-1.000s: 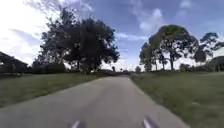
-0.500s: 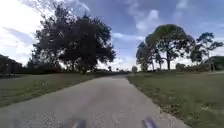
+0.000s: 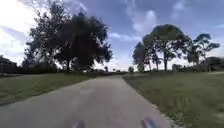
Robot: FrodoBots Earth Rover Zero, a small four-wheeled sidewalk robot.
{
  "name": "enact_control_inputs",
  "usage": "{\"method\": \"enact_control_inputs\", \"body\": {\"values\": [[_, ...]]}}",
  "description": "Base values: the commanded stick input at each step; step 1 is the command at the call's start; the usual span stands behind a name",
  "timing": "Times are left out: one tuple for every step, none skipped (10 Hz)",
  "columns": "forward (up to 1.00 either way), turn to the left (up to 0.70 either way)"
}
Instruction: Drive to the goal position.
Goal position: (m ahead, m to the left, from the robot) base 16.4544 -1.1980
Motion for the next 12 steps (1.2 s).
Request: {"method": "enact_control_inputs", "body": {"values": [[0.69, 0.03], [0.69, 0.03], [0.69, 0.04], [0.69, 0.2], [0.69, 0.29], [0.69, 0.34], [0.69, 0.34], [0.69, 0.34], [0.69, 0.34], [0.69, 0.34], [0.69, 0.34], [0.69, 0.34]]}}
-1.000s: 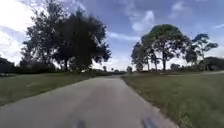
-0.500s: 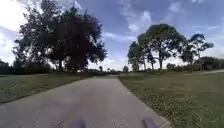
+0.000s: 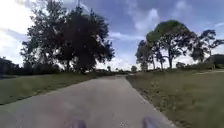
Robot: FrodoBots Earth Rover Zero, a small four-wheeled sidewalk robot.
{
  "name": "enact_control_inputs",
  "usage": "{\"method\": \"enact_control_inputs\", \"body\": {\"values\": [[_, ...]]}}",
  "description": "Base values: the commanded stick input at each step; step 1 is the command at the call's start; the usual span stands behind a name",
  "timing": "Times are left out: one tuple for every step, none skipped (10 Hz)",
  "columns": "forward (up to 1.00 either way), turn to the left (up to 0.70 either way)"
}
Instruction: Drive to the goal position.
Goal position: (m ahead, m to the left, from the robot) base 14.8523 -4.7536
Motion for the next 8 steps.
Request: {"method": "enact_control_inputs", "body": {"values": [[0.69, 0.34], [0.69, 0.34], [0.69, 0.34], [0.69, 0.34], [0.69, 0.25], [0.69, 0.11], [0.69, 0.03], [0.69, 0.03]]}}
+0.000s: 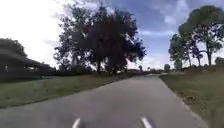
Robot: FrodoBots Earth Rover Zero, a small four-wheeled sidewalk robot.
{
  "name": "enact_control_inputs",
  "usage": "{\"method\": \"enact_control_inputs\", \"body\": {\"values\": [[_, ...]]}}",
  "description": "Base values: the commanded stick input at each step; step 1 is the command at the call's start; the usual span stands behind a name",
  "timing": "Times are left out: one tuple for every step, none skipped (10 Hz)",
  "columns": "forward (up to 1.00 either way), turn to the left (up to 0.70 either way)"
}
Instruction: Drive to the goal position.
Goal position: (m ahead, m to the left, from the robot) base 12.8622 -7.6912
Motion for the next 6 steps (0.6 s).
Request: {"method": "enact_control_inputs", "body": {"values": [[0.69, 0.03], [0.69, 0.03], [0.69, 0.03], [0.69, 0.03], [0.69, 0.03], [0.69, 0.03]]}}
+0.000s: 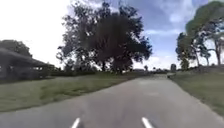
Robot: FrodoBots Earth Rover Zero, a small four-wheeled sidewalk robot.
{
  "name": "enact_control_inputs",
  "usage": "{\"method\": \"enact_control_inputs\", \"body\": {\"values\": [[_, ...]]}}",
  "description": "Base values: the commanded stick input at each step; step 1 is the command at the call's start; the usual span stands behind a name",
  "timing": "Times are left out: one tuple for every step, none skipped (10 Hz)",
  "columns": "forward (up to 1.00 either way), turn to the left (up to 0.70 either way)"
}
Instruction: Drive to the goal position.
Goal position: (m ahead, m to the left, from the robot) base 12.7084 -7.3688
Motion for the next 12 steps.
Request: {"method": "enact_control_inputs", "body": {"values": [[0.69, 0.03], [0.69, 0.03], [0.69, 0.03], [0.69, 0.03], [0.69, 0.03], [0.69, 0.03], [0.69, 0.03], [0.69, 0.03], [0.69, 0.03], [0.69, 0.03], [0.69, 0.03], [0.69, 0.03]]}}
